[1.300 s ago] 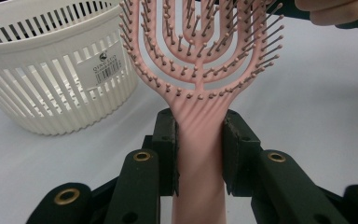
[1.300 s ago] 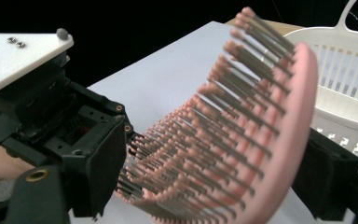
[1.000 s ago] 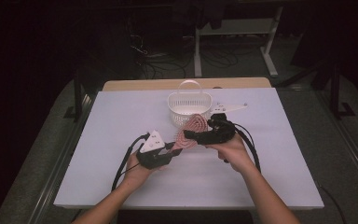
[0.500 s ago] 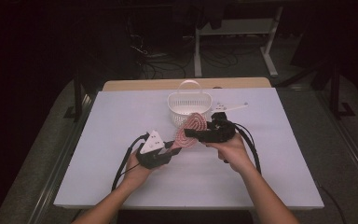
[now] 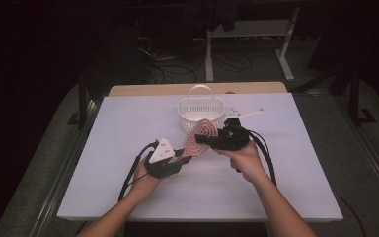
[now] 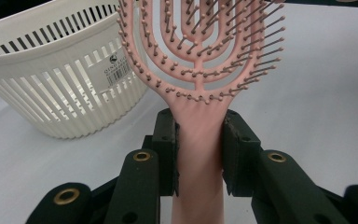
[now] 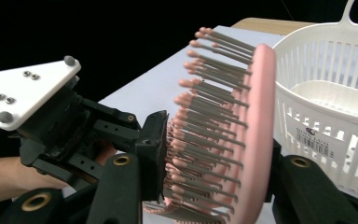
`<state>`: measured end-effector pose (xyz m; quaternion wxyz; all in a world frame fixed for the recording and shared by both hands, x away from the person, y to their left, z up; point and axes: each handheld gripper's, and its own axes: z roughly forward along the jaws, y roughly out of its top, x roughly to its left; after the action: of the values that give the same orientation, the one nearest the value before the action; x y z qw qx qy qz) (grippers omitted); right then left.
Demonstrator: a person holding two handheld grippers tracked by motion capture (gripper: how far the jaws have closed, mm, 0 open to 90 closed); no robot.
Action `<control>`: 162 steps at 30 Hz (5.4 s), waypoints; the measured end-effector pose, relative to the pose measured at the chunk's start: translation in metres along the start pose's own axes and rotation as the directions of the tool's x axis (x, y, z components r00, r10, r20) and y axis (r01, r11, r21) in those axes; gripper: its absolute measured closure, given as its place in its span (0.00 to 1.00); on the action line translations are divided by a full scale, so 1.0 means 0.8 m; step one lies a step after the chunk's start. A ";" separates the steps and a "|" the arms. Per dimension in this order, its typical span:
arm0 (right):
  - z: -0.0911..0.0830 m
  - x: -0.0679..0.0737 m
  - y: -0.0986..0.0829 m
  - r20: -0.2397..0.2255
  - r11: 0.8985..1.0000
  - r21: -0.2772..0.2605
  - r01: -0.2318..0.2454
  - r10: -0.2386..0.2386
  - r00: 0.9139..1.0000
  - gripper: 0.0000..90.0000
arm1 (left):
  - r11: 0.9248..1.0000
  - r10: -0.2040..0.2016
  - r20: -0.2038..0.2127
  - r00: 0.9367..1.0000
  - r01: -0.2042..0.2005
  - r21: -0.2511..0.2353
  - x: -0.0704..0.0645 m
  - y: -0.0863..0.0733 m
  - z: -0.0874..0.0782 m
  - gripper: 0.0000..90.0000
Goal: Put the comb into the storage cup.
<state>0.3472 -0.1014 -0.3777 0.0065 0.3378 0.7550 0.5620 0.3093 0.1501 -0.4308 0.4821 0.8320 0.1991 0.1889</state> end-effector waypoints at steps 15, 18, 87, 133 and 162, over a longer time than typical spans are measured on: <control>-0.001 0.004 0.001 -0.030 1.000 -0.024 0.015 -0.016 0.999 0.69 | 1.000 0.002 0.005 1.000 -0.002 -0.005 0.002 0.000 0.001 0.78; -0.001 0.005 0.001 -0.030 0.999 -0.031 0.019 -0.020 0.999 0.69 | 1.000 -0.004 0.010 1.000 0.004 -0.008 0.003 0.000 0.001 0.78; -0.035 -0.009 0.008 0.059 0.994 -0.108 0.035 -0.029 0.998 0.70 | 0.984 -0.151 0.090 0.984 0.141 0.110 0.052 -0.062 -0.068 0.00; -0.057 -0.014 0.036 0.093 0.985 -0.165 0.039 -0.024 0.995 0.70 | 0.976 -0.177 0.052 0.983 0.168 0.138 0.052 -0.085 -0.095 0.00; -0.076 -0.025 0.099 0.139 0.960 -0.273 0.054 -0.017 0.990 0.70 | 0.970 -0.201 0.001 0.980 0.198 0.141 0.056 -0.085 -0.099 0.00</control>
<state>0.3787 -0.1521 -0.2955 0.1146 0.3572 0.6730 0.6374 0.2975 0.2618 -0.4486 0.4405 0.8410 0.2908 0.1187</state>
